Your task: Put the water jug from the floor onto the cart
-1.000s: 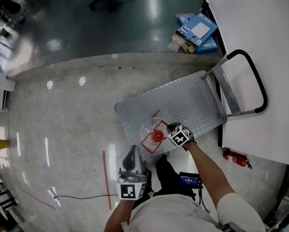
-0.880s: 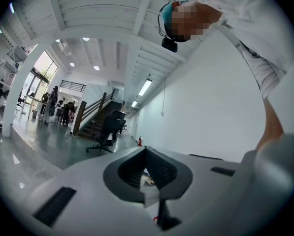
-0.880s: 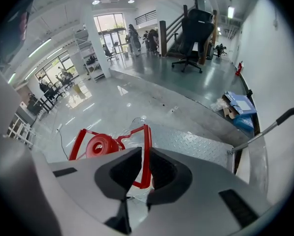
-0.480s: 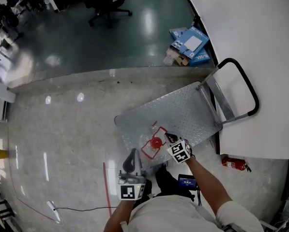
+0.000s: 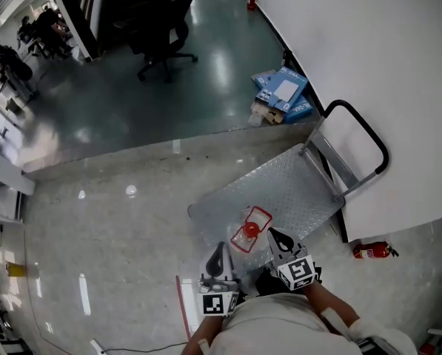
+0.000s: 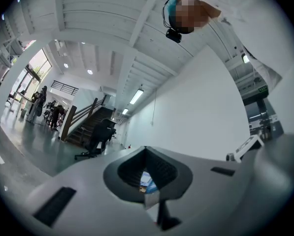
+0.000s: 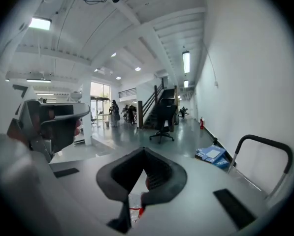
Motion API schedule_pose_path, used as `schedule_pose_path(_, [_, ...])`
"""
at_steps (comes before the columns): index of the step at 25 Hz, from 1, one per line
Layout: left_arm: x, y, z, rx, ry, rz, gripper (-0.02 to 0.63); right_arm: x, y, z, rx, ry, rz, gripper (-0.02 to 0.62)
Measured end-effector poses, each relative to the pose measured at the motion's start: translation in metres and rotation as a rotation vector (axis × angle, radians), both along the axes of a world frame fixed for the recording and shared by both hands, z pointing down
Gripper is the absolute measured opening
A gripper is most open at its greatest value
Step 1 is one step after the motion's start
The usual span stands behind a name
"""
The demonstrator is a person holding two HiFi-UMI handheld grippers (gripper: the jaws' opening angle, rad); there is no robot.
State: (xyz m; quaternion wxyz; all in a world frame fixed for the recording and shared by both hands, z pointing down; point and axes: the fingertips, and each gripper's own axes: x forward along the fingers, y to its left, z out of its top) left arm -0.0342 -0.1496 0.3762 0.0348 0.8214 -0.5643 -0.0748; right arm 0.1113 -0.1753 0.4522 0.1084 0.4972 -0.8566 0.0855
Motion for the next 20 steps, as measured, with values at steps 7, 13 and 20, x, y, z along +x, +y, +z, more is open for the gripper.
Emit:
schedule_pose_path(7, [-0.007, 0.008, -0.007, 0.035, -0.018, 0.029, 0.003, -0.002, 0.022, -0.013, 0.068, -0.044, 0.050, 0.011])
schedule_pose_path(13, [-0.002, 0.015, -0.006, 0.027, -0.009, 0.030, 0.003, 0.001, 0.028, -0.020, 0.075, -0.056, 0.033, 0.012])
schedule_pose_path(20, [-0.010, 0.018, -0.003, 0.018, 0.028, -0.006, 0.003, 0.006, 0.032, -0.020, 0.084, -0.067, 0.041, 0.012])
